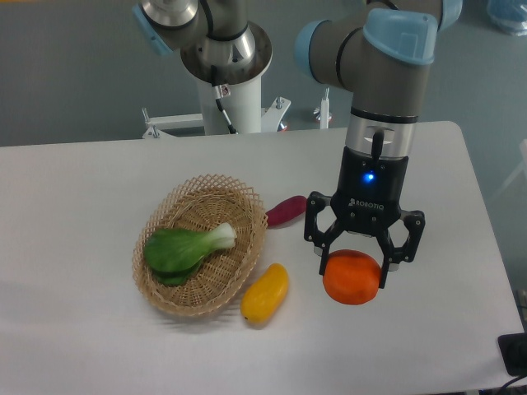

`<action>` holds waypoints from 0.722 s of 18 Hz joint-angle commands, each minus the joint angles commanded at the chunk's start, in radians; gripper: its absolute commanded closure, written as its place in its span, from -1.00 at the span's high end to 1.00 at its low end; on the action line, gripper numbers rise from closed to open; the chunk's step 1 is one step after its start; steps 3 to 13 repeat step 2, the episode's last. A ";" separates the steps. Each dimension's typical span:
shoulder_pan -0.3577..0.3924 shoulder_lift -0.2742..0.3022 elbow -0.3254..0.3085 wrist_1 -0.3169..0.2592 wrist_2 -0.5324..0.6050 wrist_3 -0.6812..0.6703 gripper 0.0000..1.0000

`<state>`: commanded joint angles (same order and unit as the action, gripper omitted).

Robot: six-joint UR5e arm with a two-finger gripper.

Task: Pick up the orange from the table
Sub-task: 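Lift the grasped orange up off the table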

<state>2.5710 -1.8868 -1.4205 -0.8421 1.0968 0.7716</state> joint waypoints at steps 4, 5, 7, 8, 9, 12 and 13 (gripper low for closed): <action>0.000 0.000 0.000 0.000 -0.002 0.000 0.22; 0.000 0.000 0.000 0.000 -0.002 0.000 0.22; 0.000 0.000 0.000 0.000 -0.002 0.000 0.22; 0.000 0.000 0.000 0.000 -0.002 0.000 0.22; 0.000 0.000 0.000 0.000 -0.002 0.000 0.22; 0.000 0.000 0.000 0.000 -0.002 0.000 0.22; 0.000 0.000 0.000 0.000 -0.002 0.000 0.22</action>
